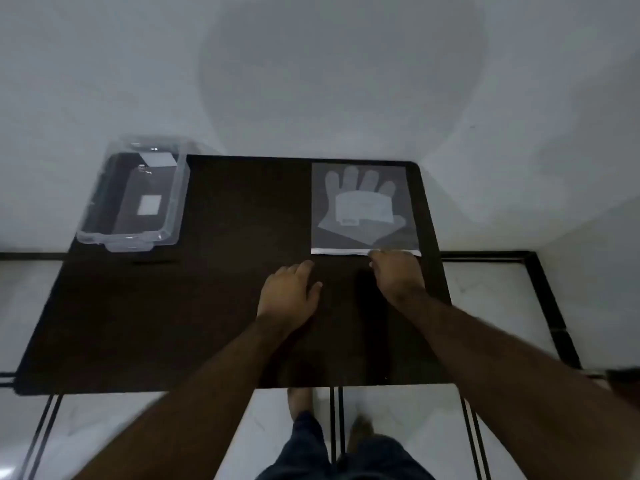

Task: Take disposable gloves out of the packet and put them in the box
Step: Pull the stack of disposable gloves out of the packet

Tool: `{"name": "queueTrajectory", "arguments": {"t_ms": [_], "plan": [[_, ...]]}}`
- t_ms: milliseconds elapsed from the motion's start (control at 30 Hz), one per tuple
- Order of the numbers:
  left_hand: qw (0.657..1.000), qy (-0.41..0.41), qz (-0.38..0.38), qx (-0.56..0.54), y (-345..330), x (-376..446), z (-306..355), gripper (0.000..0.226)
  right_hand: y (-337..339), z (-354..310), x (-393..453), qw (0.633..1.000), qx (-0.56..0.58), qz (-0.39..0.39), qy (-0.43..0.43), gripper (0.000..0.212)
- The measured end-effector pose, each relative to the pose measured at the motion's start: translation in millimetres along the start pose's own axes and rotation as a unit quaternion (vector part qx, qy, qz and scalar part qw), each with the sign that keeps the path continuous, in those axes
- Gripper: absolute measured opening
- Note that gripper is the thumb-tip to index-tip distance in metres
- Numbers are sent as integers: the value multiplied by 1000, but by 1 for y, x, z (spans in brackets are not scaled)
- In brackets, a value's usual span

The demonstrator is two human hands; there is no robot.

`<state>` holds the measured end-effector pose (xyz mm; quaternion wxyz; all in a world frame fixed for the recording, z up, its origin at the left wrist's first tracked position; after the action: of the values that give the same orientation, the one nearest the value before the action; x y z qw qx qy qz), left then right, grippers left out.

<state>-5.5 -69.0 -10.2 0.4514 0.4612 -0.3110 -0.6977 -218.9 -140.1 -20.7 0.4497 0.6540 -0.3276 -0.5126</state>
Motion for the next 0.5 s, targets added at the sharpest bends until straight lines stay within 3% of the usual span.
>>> {"name": "queueTrajectory", "arguments": {"t_ms": [200, 500], "plan": [[998, 13, -32, -61, -23, 48, 21, 51, 1, 27, 54, 995, 12, -76, 56, 22], [998, -11, 9, -60, -38, 82, 53, 38, 3, 46, 84, 976, 65, -156, 135, 28]]}}
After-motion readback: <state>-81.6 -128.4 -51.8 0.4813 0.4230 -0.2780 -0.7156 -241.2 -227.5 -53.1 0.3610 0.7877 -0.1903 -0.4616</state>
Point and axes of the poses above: each hand's wrist, its own x-axis towards the middle knuckle, its own y-axis out of the back of the hand, z = x × y, the point moved 7 cm from there along x, towards the middle knuckle, and after that the axes turned 14 degrees about -z, right-handed, at the moved point
